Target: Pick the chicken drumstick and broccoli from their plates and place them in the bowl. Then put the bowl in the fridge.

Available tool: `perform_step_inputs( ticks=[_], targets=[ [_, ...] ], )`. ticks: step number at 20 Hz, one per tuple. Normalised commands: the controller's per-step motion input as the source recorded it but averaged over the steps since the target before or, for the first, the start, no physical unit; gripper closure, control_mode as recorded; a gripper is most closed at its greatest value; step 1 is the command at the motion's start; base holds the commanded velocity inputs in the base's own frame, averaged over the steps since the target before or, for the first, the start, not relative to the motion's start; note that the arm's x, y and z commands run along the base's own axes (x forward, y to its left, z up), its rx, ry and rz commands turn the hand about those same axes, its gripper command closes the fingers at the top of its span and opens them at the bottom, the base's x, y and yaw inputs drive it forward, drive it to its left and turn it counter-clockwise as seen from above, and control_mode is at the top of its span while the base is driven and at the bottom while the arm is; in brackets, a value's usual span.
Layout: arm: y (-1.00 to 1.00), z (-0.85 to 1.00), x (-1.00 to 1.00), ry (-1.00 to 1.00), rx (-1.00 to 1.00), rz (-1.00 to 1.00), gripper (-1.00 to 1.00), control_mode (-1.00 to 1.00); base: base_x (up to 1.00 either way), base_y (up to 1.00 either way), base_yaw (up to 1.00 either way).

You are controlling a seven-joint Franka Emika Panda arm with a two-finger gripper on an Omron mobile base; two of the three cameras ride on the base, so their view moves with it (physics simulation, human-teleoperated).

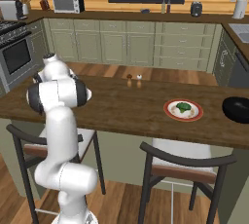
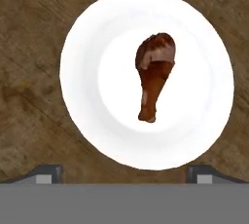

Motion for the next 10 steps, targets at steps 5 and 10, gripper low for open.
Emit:
perform_step_inputs(
  ticks=[5, 10],
  targets=[
    [0.00, -0.20, 0.49, 0.02, 0.00, 0.00, -1.00, -1.00, 0.00, 0.00, 0.00],
    [0.00, -0.37, 0.70, 0.11, 0.01, 0.00, -1.00, -1.00, 0.00, 0.00, 0.00]
  ],
)
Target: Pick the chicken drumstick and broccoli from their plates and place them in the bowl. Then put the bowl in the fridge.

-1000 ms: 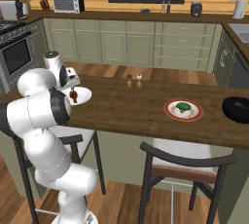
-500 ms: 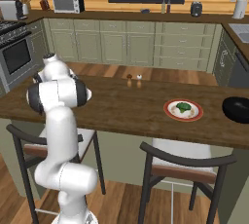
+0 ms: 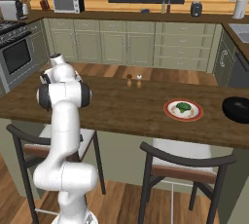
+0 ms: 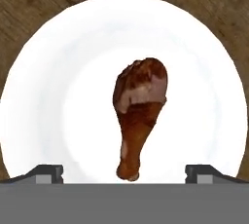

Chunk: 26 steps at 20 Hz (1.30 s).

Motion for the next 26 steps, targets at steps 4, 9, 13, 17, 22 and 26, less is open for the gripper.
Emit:
perform_step_inputs(
  ticks=[4, 9, 13, 17, 22, 26],
  targets=[
    [0.00, -0.55, 0.26, 0.09, 0.08, 0.00, -1.00, -1.00, 0.00, 0.00, 0.00],
    [-0.01, -0.48, 0.01, 0.03, 0.11, 0.00, -1.00, -1.00, 0.00, 0.00, 0.00],
    [-0.22, -0.49, 0.00, 0.00, 0.11, 0.00, -1.00, -1.00, 0.00, 0.00, 0.00],
    [-0.27, -0.34, 0.04, 0.00, 0.10, 0.00, 1.00, -1.00, 0.00, 0.00, 0.00],
    [-0.12, -0.33, -0.03, 0.00, 0.09, 0.00, 1.00, -1.00, 0.00, 0.00, 0.00],
    [-0.11, -0.28, -0.20, -0.03, 0.00, 0.00, 1.00, -1.00, 0.00, 0.00, 0.00]
  ],
)
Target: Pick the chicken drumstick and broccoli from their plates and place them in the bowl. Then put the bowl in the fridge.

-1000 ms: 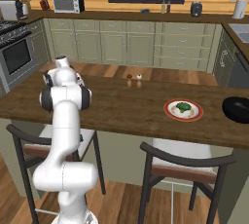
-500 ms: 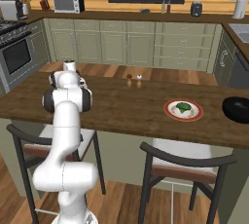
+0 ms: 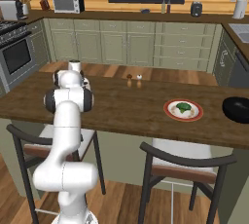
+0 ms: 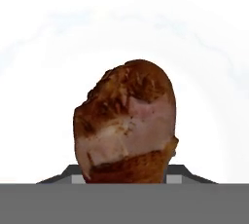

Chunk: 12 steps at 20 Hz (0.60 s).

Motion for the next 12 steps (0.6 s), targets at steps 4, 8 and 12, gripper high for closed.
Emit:
perform_step_inputs(
  ticks=[4, 8, 12],
  targets=[
    [-0.72, 0.52, -0.68, -0.06, 0.06, 0.00, 1.00, -1.00, 0.00, 0.00, 0.00],
    [-1.00, 0.92, -1.00, -0.06, 0.12, 0.00, 1.00, -1.00, 0.00, 0.00, 0.00],
    [-1.00, 0.47, -1.00, -0.04, 0.10, 0.06, 1.00, -1.00, 0.00, 0.00, 0.00]
  ],
)
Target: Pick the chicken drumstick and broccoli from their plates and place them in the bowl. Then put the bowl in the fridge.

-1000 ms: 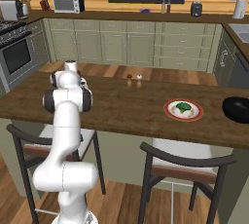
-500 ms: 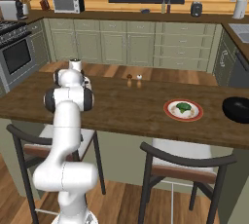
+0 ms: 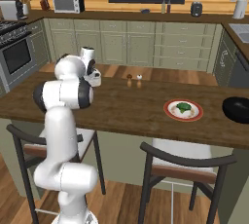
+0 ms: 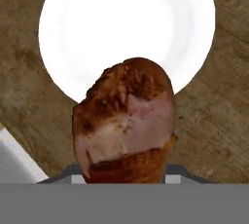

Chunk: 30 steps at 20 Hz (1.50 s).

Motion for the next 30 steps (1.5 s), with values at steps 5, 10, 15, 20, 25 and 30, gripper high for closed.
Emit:
perform_step_inputs(
  ticks=[5, 10, 15, 20, 25, 30],
  targets=[
    [-1.00, 0.21, -1.00, -0.18, 0.05, 0.09, 1.00, -1.00, 0.00, 0.00, 0.00],
    [-0.99, 0.36, -0.94, -0.12, 0.00, 0.02, 1.00, -1.00, 0.00, 0.00, 0.00],
    [-0.93, 0.12, -0.66, 0.08, 0.00, -0.02, 1.00, -1.00, 0.00, 0.00, 0.00],
    [-0.29, 0.28, -0.17, 0.23, 0.00, -0.04, 1.00, -1.00, 0.00, 0.00, 0.00],
    [-0.01, 0.03, -0.01, 0.03, 0.00, 0.00, 1.00, -1.00, 0.00, 0.00, 0.00],
    [-0.02, 0.03, 0.04, 0.01, 0.00, 0.00, 1.00, -1.00, 0.00, 0.00, 0.00]
  ],
)
